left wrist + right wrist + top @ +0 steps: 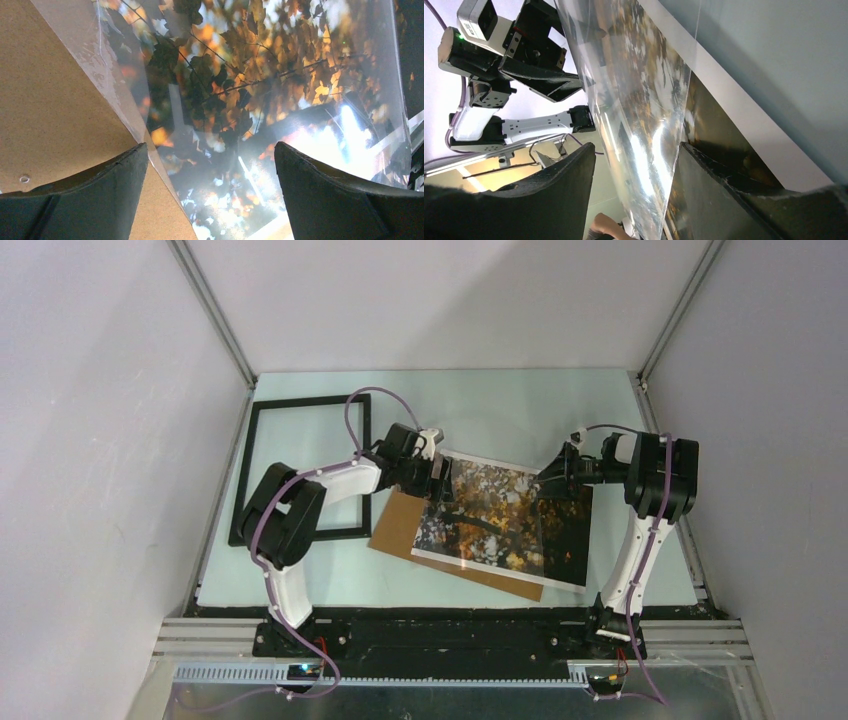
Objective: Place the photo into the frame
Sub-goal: Pick up the photo frame item at the center of the board.
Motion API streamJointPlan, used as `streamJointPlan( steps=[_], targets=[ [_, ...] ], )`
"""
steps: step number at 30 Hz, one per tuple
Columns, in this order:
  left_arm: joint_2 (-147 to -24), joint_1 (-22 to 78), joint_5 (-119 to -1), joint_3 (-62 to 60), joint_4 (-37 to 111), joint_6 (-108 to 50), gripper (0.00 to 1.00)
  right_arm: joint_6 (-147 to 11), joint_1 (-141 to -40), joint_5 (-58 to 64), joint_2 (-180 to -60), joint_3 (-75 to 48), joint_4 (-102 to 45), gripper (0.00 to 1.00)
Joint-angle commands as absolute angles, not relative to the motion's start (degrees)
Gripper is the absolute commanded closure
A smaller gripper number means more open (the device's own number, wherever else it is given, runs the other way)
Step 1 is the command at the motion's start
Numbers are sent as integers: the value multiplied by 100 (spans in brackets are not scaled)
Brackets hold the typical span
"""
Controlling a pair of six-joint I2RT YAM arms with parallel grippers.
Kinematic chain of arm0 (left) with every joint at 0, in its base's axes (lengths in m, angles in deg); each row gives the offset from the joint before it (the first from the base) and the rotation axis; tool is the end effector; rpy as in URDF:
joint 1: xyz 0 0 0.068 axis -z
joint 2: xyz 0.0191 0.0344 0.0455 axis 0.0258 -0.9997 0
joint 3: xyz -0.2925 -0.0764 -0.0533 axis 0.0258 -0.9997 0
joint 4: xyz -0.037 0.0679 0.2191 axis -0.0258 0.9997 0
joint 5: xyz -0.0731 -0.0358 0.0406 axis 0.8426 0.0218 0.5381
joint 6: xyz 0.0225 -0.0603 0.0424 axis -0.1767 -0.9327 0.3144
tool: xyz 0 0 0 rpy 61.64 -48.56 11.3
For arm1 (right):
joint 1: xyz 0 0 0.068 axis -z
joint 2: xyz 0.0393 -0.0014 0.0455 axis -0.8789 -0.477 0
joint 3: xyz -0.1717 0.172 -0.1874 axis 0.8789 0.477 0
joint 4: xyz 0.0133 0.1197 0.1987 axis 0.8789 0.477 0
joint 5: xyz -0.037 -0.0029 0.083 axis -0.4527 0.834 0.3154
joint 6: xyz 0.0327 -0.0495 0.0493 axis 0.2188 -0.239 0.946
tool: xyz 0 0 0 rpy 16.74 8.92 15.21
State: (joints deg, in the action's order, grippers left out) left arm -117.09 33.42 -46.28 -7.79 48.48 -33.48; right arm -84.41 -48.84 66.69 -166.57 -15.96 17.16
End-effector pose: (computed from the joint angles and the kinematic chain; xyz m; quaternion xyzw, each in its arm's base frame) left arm 0.3196 -0.2280 0.1989 0.1923 0.9071 -0.2964 0.2289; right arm 0.3810 -0.0221 0.1307 0.0520 0.8110 0.5786 0.0701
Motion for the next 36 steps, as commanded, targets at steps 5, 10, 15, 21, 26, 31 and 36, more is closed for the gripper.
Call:
streamJointPlan(
  steps=[5,10,15,21,26,31,36],
  targets=[
    [-11553,3617,-4340,-923,4506,-3160,2,-8249,-4849,6665,-16363,-1530,1548,33],
    [-11555,3643,-4349,-945,4502,-3151,2,-8214,-4713,6597,-16267,-1529,1505,32],
    [-11564,3651,-4322,-954,4503,-3159,2,-8268,-4652,6657,-16291,-1528,1566,30],
    [-11577,3682,-4296,-975,4470,-3144,2,-8254,-4537,6882,-16294,-1532,1567,29],
    [-11605,3733,-4313,-981,4467,-3121,2,-8288,-4487,6919,-16254,-1529,1591,29],
    [-11549,3747,-4404,-983,4465,-3124,2,-8431,-4481,6594,-16178,-1532,1736,29],
    [-11238,3739,-4806,-1045,4497,-3131,2,-8258,-4505,6102,-15852,-1351,1433,27]
  ],
)
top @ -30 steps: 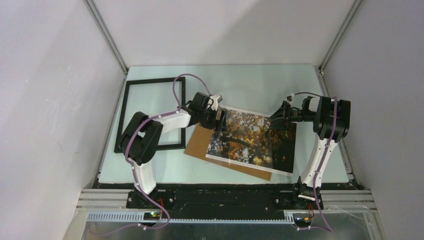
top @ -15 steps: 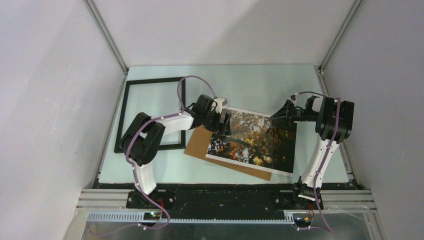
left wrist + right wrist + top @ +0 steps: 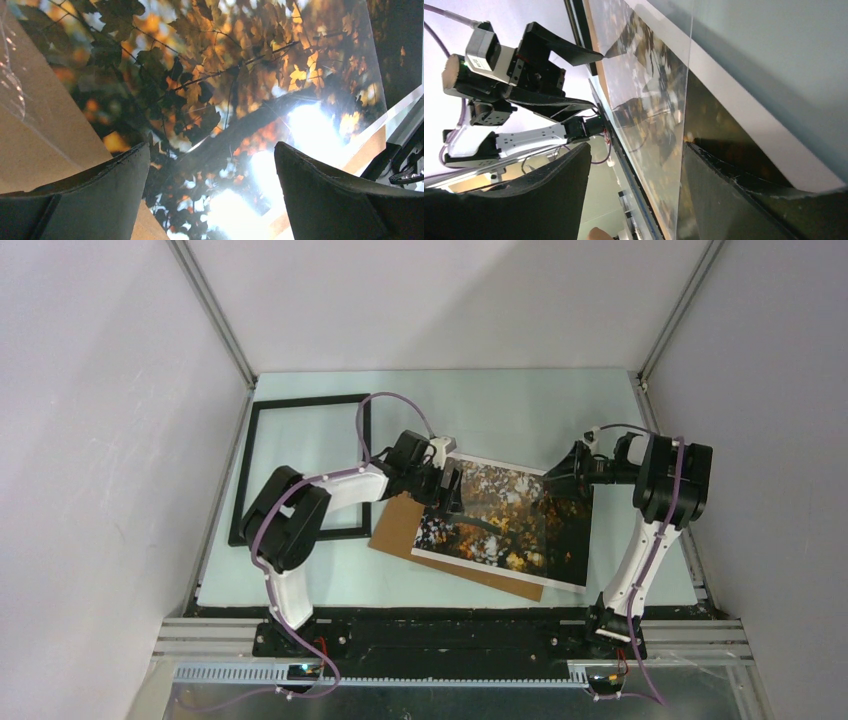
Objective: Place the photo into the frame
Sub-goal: Pick up the photo frame item at the center of the board.
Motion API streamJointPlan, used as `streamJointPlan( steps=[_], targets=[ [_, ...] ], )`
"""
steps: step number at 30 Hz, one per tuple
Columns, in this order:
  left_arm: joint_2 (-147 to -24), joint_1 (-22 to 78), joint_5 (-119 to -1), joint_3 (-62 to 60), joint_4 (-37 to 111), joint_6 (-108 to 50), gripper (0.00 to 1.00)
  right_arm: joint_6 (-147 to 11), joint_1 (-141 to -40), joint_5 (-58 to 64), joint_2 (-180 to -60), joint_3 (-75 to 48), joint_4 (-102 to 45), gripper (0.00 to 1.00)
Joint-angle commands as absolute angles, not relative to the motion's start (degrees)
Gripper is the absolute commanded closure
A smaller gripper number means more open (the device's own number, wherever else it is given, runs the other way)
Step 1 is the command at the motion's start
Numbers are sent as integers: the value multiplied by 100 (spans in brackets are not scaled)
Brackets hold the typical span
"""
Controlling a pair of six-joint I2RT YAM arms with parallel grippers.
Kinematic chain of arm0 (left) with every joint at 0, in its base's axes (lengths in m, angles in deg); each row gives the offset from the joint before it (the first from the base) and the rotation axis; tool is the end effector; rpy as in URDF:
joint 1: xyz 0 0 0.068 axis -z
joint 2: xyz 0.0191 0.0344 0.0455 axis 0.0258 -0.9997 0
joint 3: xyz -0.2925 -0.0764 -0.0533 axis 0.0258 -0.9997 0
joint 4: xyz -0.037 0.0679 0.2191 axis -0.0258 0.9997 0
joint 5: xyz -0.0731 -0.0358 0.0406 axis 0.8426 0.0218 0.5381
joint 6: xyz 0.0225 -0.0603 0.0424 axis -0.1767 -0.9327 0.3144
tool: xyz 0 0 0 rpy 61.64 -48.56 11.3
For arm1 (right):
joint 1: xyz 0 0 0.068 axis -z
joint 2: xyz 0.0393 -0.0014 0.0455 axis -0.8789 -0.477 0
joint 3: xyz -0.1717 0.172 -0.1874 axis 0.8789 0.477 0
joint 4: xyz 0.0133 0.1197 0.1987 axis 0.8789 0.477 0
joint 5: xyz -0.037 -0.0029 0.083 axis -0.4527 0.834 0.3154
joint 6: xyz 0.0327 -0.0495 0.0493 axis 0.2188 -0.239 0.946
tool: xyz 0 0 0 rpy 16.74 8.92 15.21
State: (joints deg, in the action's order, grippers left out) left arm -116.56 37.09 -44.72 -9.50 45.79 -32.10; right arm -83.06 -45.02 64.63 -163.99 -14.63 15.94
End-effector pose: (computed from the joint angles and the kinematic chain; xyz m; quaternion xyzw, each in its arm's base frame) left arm 0.3014 -0.2479 0.1984 0.2377 0.8896 -0.3163 0.2282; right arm 0.3744 -0.0470 0.1401 0.0764 0.8198 0.5594 0.0963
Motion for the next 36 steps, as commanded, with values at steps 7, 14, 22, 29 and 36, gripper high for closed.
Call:
streamJointPlan(
  steps=[7,14,22,29,36],
  targets=[
    [-10712,3746,-5485,-1245,4558,-3127,2,-8052,-4676,5476,-15657,-1139,1143,25],
    [-10677,3715,-6078,-1398,4734,-3233,2,-7861,-4880,5149,-15581,-1059,978,24],
    [-10920,3584,-6127,-1446,4813,-3483,2,-7703,-4935,4885,-15552,-921,790,24],
    [-11205,3473,-5912,-1390,4812,-3638,2,-7538,-4925,4771,-15563,-783,658,24],
    [-11511,3478,-5596,-1261,4804,-3819,2,-7353,-4963,4684,-15581,-723,541,24]
  ],
)
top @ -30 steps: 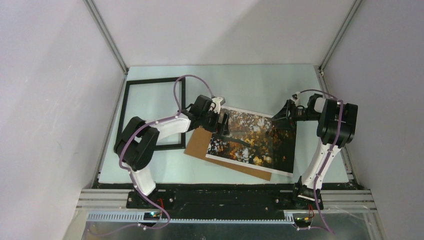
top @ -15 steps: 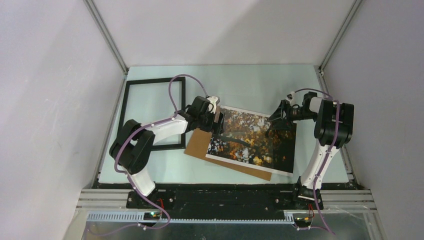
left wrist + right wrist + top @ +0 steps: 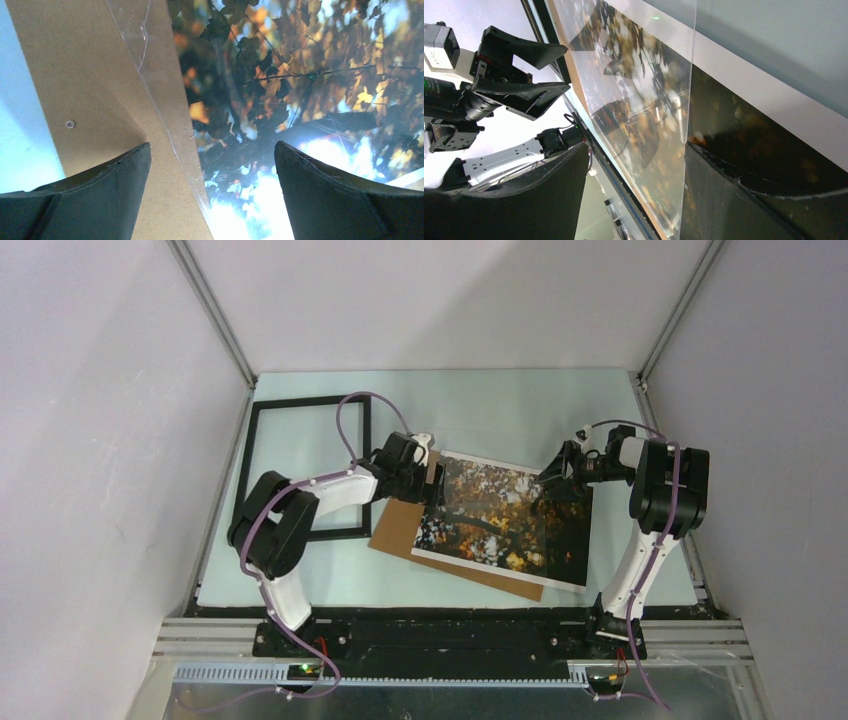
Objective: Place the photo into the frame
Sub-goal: Pick up the photo frame item at the center of the board.
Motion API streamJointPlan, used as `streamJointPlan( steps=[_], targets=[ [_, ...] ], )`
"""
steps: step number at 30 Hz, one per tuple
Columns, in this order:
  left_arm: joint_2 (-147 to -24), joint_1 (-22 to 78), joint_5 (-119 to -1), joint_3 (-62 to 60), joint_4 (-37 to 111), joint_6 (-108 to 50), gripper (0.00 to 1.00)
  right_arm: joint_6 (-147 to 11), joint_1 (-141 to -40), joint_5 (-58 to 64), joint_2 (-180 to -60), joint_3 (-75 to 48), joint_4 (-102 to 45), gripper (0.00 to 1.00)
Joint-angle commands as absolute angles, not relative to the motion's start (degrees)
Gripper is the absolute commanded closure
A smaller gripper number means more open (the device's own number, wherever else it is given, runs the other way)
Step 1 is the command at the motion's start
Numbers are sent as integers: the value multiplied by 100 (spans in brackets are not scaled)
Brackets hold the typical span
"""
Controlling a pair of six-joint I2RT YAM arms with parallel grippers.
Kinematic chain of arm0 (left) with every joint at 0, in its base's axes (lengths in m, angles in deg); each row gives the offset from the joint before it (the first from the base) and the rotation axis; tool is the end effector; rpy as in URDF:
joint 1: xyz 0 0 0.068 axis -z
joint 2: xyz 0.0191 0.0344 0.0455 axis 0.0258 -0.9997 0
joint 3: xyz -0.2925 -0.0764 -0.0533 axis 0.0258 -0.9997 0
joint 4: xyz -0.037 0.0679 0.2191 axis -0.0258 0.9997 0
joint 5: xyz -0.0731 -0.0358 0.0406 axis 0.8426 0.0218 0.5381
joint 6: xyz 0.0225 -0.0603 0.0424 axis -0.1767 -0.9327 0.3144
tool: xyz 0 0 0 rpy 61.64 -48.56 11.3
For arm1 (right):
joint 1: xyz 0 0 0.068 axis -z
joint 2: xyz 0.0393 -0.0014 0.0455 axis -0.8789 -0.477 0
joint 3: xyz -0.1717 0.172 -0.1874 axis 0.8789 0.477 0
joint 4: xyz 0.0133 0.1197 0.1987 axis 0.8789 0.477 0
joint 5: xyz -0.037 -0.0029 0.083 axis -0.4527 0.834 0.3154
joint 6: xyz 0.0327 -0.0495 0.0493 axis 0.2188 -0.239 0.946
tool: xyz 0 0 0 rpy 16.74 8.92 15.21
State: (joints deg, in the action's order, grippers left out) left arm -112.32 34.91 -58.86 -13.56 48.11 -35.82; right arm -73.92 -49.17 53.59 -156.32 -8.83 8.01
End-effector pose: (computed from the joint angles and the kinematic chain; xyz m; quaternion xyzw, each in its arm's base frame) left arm 0.3007 -0.2111 0.1977 0.1511 0.9290 -0.2118 0.2632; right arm 0.3634 -0.0226 0.1562 0.0738 0.8703 0.4776 0.0953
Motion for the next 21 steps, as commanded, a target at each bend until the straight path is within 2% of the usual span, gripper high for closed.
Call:
streamJointPlan(
  steps=[1,21],
  targets=[
    [-11566,3476,-5500,-1257,4797,-3849,2,-7331,-4964,4684,-15579,-721,535,24],
    [-11934,3583,-4488,-1243,4363,-4036,2,-7628,-4803,6218,-15648,-776,558,27]
  ],
)
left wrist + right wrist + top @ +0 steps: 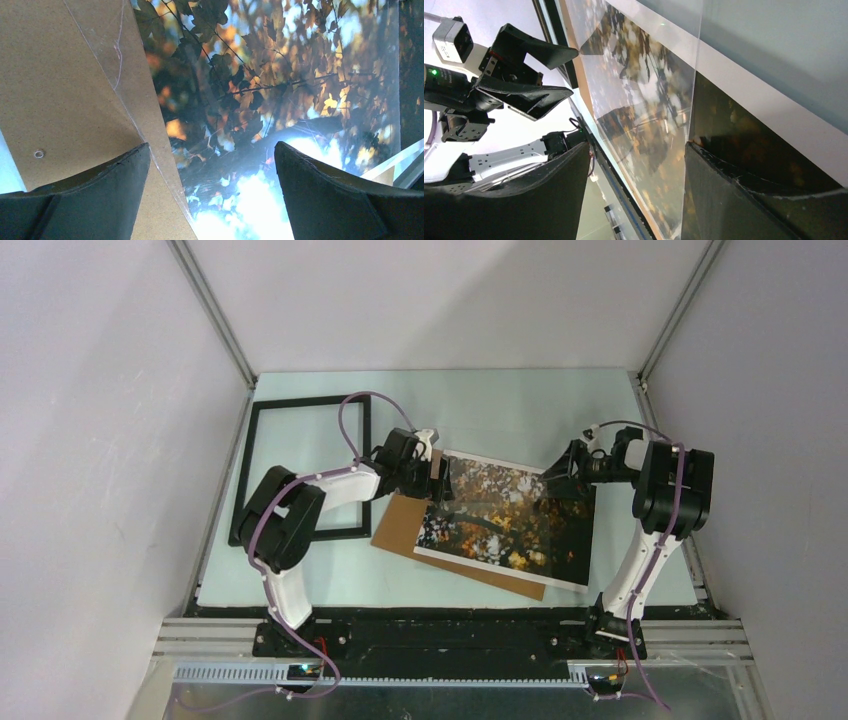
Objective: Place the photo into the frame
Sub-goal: Pick up the photo frame item at the center of the board.
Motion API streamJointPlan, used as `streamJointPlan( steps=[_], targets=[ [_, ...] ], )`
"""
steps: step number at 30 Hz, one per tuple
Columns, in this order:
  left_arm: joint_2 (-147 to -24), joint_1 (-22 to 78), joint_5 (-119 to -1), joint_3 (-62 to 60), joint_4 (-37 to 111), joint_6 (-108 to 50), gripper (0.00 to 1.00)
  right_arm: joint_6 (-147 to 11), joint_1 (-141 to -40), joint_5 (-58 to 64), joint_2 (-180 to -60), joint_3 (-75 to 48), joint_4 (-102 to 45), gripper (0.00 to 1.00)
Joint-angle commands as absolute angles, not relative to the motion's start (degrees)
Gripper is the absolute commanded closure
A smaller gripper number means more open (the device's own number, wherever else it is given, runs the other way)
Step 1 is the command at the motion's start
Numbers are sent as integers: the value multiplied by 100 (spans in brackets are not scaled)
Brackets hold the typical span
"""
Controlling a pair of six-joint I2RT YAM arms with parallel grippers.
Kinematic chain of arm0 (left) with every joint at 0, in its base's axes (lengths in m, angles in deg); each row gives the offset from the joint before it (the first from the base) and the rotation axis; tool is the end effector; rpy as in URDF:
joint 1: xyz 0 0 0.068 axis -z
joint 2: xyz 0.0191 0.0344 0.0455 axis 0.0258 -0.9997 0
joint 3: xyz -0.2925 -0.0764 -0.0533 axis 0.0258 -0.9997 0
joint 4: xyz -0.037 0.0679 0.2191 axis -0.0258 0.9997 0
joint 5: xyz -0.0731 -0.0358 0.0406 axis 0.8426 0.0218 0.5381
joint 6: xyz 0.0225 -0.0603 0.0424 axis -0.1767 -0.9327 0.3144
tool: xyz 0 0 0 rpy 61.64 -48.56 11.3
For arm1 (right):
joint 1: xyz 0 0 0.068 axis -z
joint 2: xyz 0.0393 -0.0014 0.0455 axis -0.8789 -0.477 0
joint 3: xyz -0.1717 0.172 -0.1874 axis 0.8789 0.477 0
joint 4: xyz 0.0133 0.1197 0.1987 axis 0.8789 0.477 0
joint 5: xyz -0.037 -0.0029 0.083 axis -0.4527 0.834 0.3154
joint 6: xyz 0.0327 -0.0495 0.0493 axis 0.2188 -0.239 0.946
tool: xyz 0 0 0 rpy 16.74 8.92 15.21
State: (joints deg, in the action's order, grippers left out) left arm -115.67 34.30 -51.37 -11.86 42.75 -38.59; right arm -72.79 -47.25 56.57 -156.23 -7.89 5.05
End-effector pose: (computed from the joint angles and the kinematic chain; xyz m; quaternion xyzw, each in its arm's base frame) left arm 0.3148 -0.2255 0.1952 0.1475 0.9124 -0.2824 0.2568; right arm 0.3643 -0.0334 0.1570 0.0846 0.8557 0.4971 0.1160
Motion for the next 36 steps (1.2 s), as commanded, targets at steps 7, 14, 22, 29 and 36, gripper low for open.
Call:
streamJointPlan(
  steps=[7,14,22,29,36],
  targets=[
    [-11874,3584,-4427,-1239,4347,-3970,2,-8221,-4586,6901,-15702,-914,1206,29],
    [-11855,3578,-4414,-1226,4305,-3904,2,-8480,-4344,7396,-15792,-922,1557,31],
    [-11834,3618,-4342,-1214,4275,-3795,2,-9812,-4362,7820,-16188,-1343,3081,36],
    [-11786,3653,-4265,-1235,4223,-3724,2,-13275,-4370,8147,-17264,-2354,6274,42],
    [-11648,3693,-4342,-1269,4211,-3623,2,-13280,-4438,8068,-17180,-2384,6264,42]
  ],
)
